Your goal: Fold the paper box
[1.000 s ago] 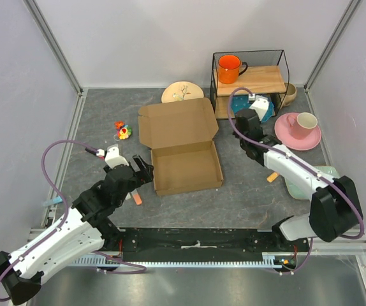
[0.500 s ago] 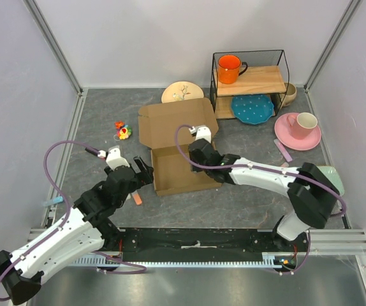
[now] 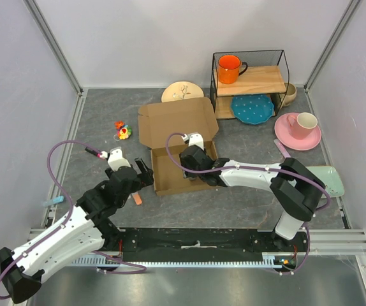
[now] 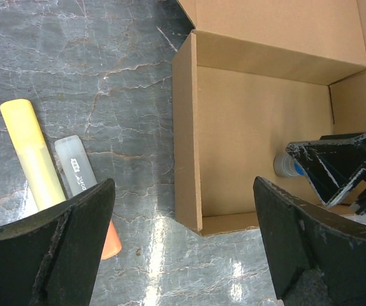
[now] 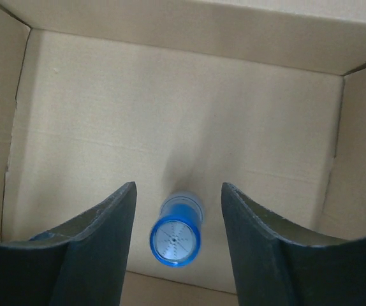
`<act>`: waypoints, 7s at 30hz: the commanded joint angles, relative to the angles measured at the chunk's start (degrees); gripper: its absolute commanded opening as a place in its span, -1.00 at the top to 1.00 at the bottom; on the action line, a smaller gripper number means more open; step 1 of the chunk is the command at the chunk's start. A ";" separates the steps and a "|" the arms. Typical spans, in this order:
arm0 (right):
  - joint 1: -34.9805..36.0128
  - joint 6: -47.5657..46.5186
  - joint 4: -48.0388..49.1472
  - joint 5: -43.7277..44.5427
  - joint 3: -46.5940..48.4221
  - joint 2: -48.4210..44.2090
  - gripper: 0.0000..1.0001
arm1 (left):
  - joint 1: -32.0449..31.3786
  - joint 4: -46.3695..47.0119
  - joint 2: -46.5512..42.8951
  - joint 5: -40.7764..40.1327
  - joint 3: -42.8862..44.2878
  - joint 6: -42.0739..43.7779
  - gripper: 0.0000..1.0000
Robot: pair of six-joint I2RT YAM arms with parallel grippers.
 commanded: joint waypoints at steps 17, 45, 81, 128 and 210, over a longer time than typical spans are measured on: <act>-14.91 2.69 -0.92 4.09 -8.60 -22.41 -0.44 | 21.86 11.88 23.62 12.13 17.13 5.58 -0.99; -6.38 -4.25 2.51 -15.06 -10.01 -17.40 0.22 | 30.76 11.89 20.31 30.43 9.67 4.61 -0.88; 0.30 -7.33 -2.50 -0.76 3.35 -7.28 -0.39 | 30.76 10.66 18.10 27.97 7.72 6.37 -0.89; -30.55 -8.65 12.54 -18.50 21.44 13.53 -0.64 | 31.20 9.08 24.18 21.64 14.68 8.48 -0.98; -23.96 -8.30 17.81 -12.52 -23.55 -37.88 1.00 | 31.38 19.36 37.97 55.91 13.09 21.31 -0.36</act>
